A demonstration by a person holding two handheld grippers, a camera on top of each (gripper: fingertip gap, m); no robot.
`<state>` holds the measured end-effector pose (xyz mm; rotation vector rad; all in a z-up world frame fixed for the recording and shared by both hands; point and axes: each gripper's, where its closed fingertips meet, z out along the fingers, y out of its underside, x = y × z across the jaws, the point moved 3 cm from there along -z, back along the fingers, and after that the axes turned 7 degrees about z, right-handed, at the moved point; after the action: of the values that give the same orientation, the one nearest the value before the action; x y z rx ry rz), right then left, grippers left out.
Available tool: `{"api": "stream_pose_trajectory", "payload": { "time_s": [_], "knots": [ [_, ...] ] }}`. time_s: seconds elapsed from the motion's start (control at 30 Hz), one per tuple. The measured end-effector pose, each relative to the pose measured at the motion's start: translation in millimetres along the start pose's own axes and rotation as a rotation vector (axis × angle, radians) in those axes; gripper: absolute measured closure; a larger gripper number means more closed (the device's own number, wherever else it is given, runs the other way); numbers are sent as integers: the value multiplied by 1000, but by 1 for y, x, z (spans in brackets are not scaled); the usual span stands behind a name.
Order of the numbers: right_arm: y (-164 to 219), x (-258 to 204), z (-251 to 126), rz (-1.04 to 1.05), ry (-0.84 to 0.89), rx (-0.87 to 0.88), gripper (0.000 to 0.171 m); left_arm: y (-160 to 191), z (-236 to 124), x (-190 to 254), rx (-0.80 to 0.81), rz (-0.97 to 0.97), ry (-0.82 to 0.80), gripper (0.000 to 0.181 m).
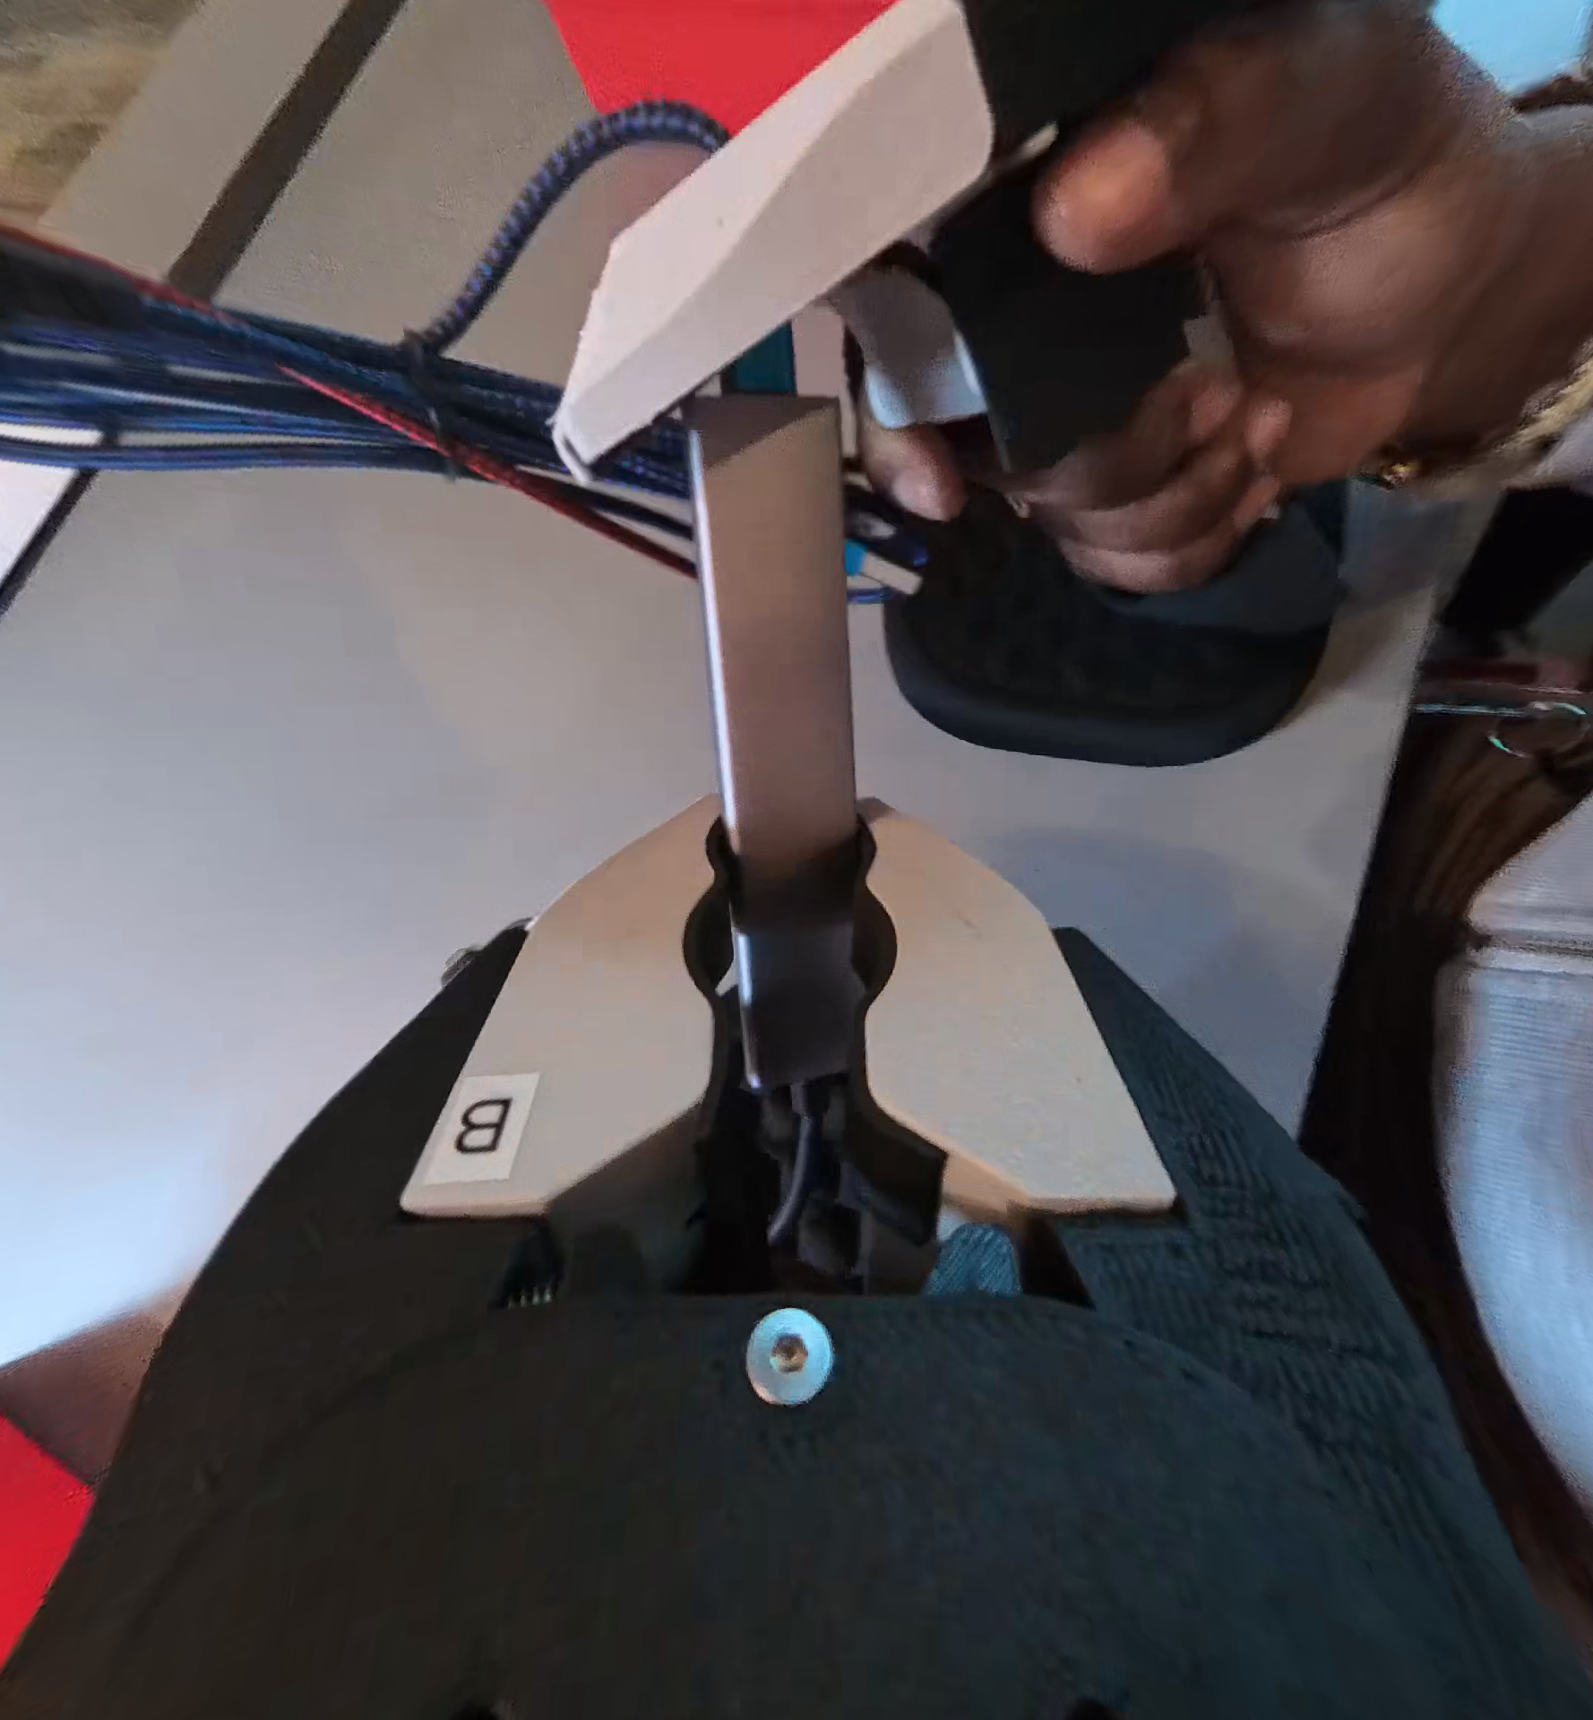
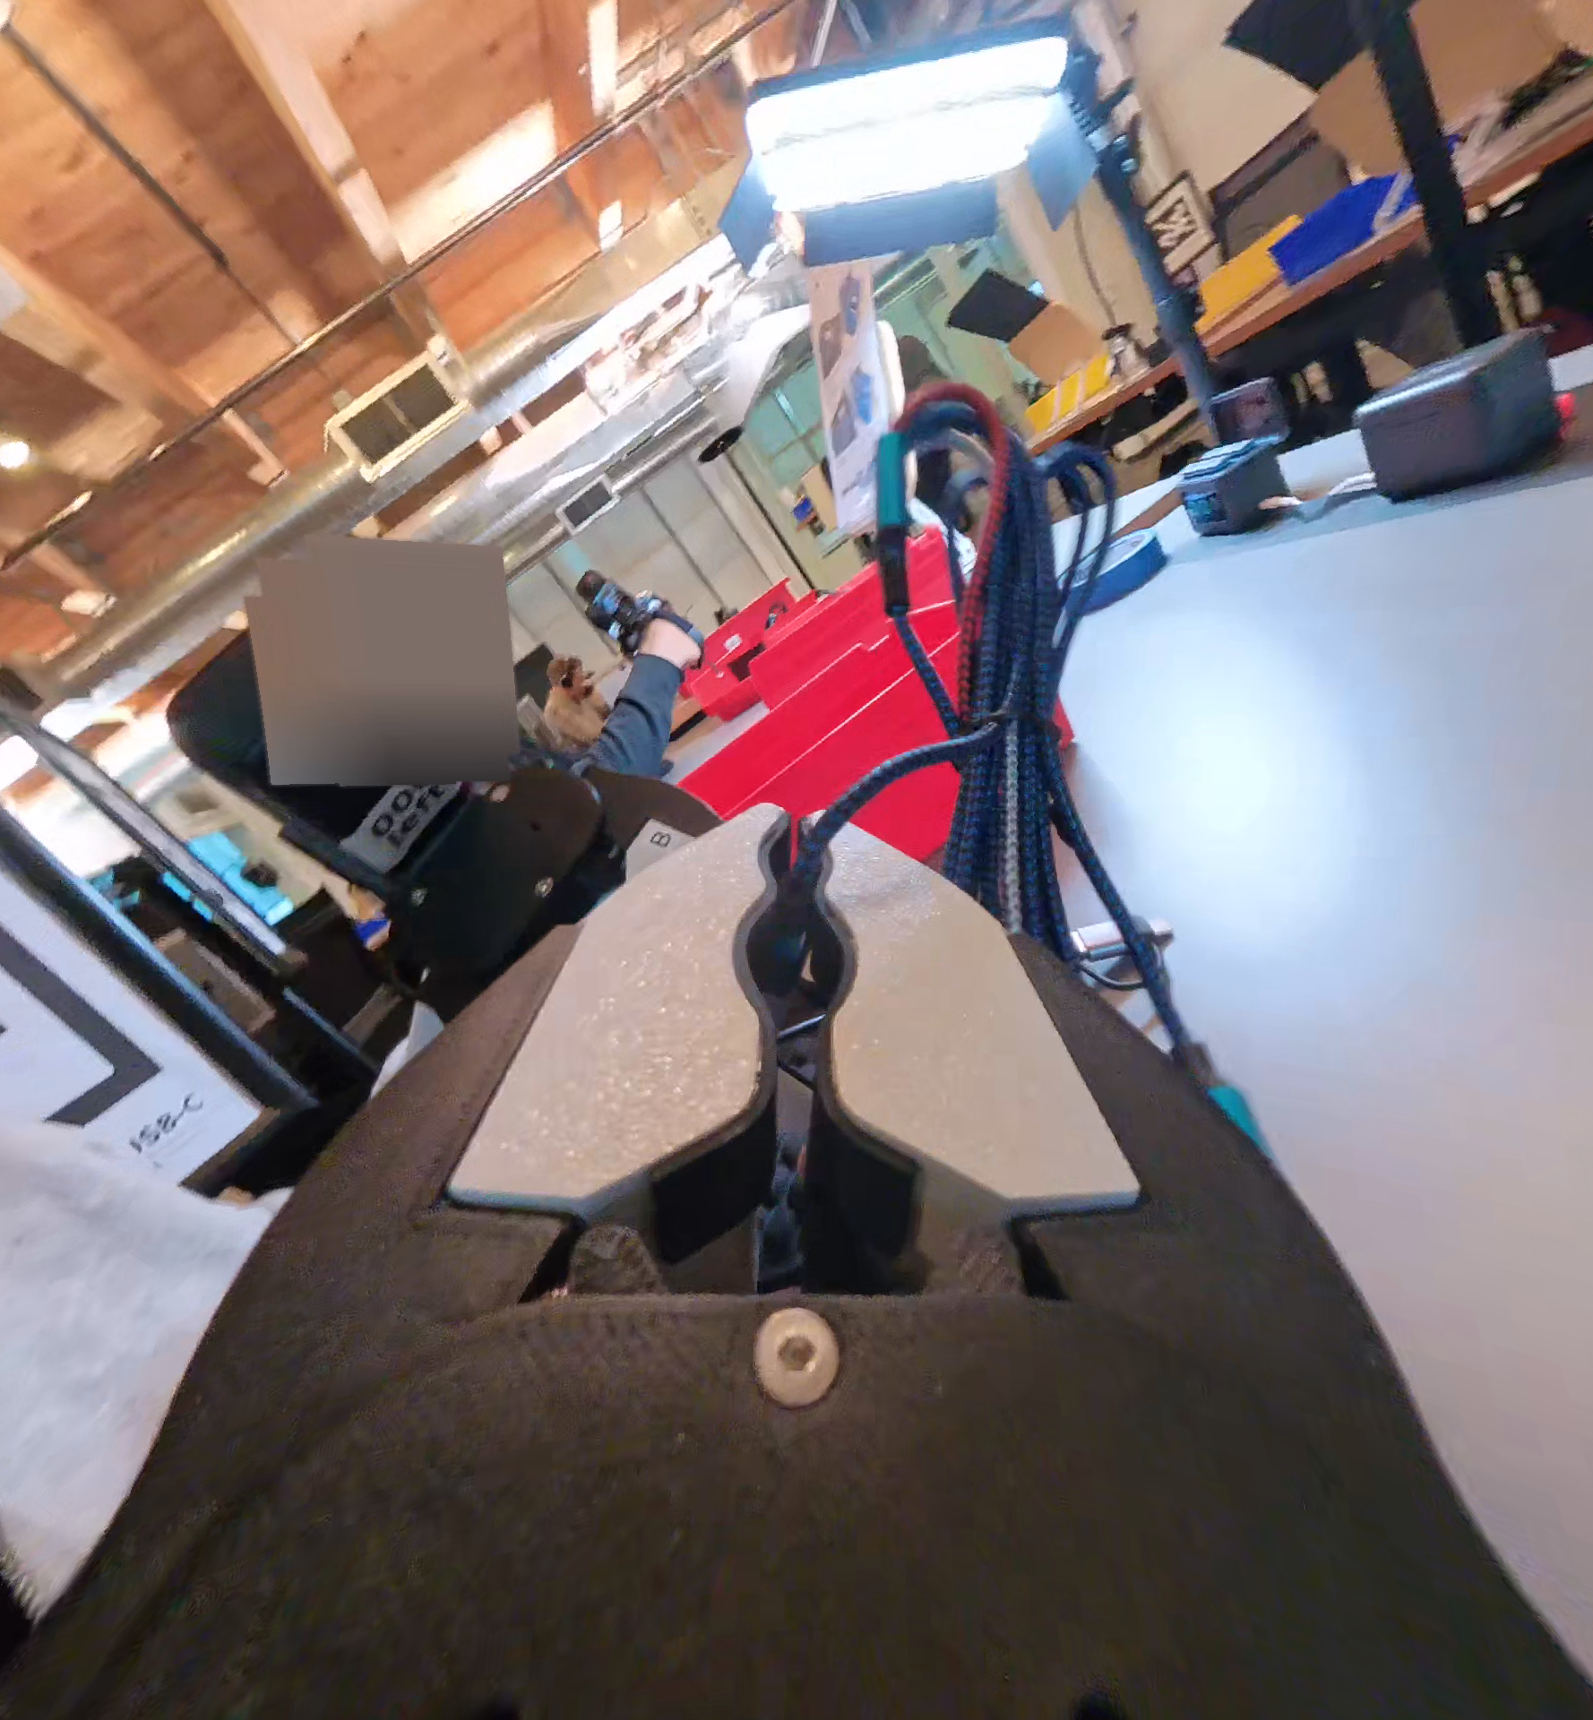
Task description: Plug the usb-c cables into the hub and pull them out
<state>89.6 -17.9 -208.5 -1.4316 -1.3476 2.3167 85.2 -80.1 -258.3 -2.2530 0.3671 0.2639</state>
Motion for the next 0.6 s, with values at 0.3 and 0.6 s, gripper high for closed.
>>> {"api": "stream_pose_trajectory", "payload": {
  "time_s": [0.3,0.6],
  "knots": [
    [8,7,5,89,26,25,167,-26,20,-6,127,11,-240,157],
    [5,15,1,78,38,54,153,-17,24,-18,247,-176,-327,158]
  ]
}}
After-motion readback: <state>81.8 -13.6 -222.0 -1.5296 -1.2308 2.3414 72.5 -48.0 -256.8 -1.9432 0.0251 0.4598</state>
